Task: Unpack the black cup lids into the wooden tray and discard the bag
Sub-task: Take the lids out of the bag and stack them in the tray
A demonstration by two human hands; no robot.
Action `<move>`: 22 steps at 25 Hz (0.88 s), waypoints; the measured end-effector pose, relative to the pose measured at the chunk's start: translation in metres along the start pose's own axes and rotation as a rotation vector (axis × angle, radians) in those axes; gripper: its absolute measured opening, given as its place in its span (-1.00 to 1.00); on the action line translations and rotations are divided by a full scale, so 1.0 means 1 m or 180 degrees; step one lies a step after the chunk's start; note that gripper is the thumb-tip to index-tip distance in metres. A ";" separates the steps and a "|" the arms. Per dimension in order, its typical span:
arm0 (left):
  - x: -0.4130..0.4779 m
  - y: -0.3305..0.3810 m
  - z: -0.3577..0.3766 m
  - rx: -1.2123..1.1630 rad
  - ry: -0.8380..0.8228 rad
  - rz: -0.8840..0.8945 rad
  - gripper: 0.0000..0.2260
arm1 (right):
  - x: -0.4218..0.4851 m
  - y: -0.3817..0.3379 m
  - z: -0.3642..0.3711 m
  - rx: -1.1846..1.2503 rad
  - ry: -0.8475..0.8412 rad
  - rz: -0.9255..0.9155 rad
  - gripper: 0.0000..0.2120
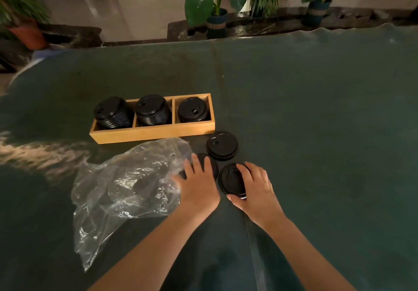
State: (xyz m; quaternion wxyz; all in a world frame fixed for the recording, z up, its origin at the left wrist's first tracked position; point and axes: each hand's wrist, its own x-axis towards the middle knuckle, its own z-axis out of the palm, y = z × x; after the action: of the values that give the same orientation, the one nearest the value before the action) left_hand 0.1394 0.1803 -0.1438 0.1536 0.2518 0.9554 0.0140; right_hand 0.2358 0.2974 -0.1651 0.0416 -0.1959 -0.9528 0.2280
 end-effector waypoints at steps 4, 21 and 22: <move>0.002 -0.019 0.003 0.0302 0.0162 0.0186 -0.40 | -0.004 0.003 0.004 -0.0007 0.0044 0.0066 -0.27; 0.050 0.006 -0.035 -0.1310 0.1263 0.0807 -0.31 | 0.026 0.021 -0.023 0.0675 0.0903 0.0112 -0.32; 0.056 0.011 -0.033 -0.1338 0.1225 0.0847 -0.30 | 0.032 0.022 -0.026 0.0712 0.0952 0.0194 -0.32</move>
State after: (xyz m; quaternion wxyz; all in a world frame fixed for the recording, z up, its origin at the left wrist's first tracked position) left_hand 0.0883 0.2184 -0.1278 0.0154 0.3301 0.9018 0.2786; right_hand 0.2190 0.3391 -0.1520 0.1974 -0.2506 -0.8983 0.3020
